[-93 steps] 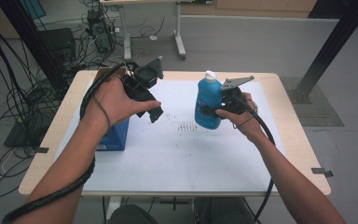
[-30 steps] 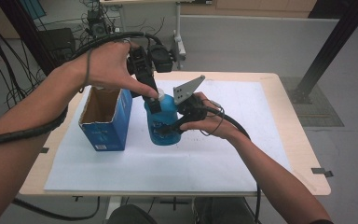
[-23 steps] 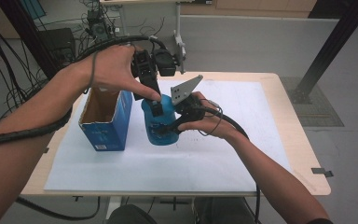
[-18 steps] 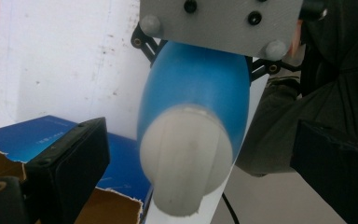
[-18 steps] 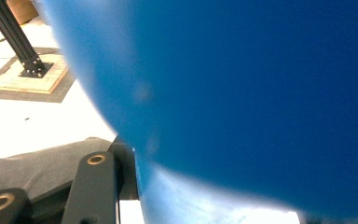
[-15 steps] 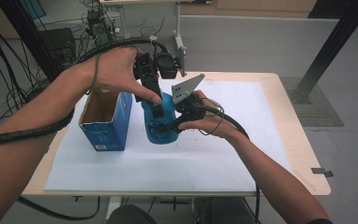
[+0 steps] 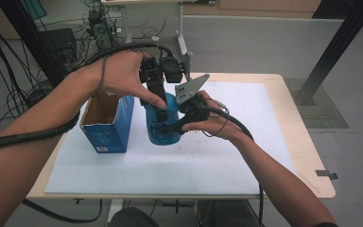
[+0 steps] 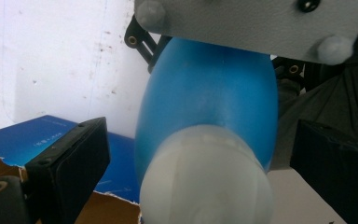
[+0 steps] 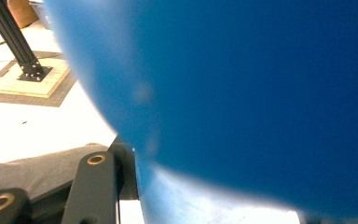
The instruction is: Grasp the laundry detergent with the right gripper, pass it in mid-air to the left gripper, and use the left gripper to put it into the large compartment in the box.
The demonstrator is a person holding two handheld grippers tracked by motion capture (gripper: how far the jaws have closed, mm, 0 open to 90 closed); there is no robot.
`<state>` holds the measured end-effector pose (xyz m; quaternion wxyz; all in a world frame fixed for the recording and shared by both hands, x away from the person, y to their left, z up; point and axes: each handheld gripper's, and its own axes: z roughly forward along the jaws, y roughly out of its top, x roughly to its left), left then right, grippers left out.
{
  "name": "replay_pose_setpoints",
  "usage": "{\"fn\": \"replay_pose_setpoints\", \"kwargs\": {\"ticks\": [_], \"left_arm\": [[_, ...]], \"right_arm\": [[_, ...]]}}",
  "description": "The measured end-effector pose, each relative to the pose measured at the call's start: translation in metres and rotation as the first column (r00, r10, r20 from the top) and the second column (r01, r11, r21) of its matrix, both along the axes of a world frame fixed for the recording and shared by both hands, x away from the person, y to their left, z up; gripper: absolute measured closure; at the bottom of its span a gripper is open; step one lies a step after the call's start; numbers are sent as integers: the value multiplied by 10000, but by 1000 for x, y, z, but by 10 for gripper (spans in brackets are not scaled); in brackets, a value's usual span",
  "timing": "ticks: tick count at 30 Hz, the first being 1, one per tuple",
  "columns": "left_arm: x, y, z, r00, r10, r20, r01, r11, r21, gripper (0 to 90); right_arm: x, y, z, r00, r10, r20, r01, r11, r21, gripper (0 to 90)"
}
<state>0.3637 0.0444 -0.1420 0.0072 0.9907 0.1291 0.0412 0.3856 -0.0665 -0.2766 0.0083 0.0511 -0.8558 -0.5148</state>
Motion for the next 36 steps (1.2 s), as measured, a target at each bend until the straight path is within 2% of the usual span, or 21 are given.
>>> {"fn": "replay_pose_setpoints", "kwargs": {"ticks": [14,36], "left_arm": [[1,-4,-6,10000,-77,38,76,9996,272,55],[1,-5,-7,9999,-134,66,131,9990,421,58]], "right_arm": [[-1,-1,2,10000,-48,-71,49,9999,108,446],[0,-2,2,9999,-105,-22,105,9999,118,446]]}}
